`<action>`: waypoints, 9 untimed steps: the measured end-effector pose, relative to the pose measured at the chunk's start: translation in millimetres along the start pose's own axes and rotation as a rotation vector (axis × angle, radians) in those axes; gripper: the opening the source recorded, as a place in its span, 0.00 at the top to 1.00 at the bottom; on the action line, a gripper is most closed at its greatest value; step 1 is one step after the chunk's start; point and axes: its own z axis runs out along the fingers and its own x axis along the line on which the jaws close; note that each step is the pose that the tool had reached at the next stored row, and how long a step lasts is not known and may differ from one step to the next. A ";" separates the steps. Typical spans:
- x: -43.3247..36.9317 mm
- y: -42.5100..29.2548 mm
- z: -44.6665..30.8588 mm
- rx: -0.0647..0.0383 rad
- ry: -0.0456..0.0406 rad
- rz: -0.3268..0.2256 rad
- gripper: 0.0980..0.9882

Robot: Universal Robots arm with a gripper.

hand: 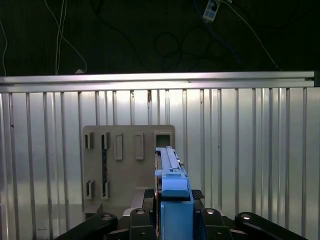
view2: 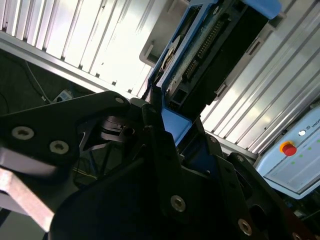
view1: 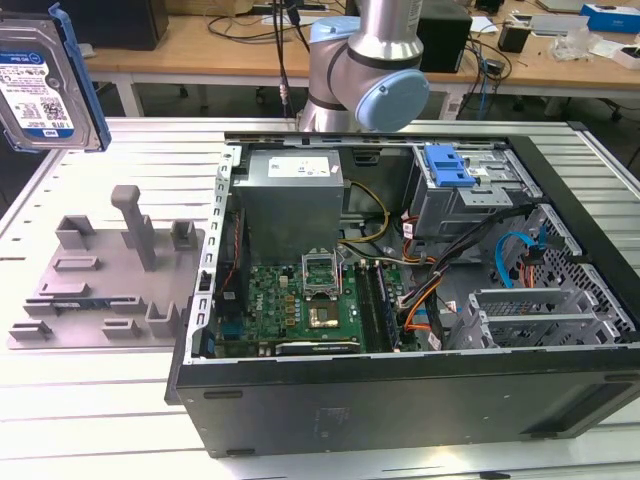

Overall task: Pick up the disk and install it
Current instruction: 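Pick up the disk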

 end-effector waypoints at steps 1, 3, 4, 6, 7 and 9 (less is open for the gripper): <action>0.0 0.0 0.0 0.000 0.0000 0.000 0.70; 0.0 0.1 0.1 0.000 0.0000 0.000 0.70; 0.2 -0.1 0.0 0.000 0.0000 0.000 0.70; 2.4 -2.2 -0.4 0.000 0.0000 0.000 0.70; 3.6 -3.6 -0.6 0.000 0.0000 0.000 0.70; 6.5 -6.6 -1.1 0.001 -0.0001 0.000 0.70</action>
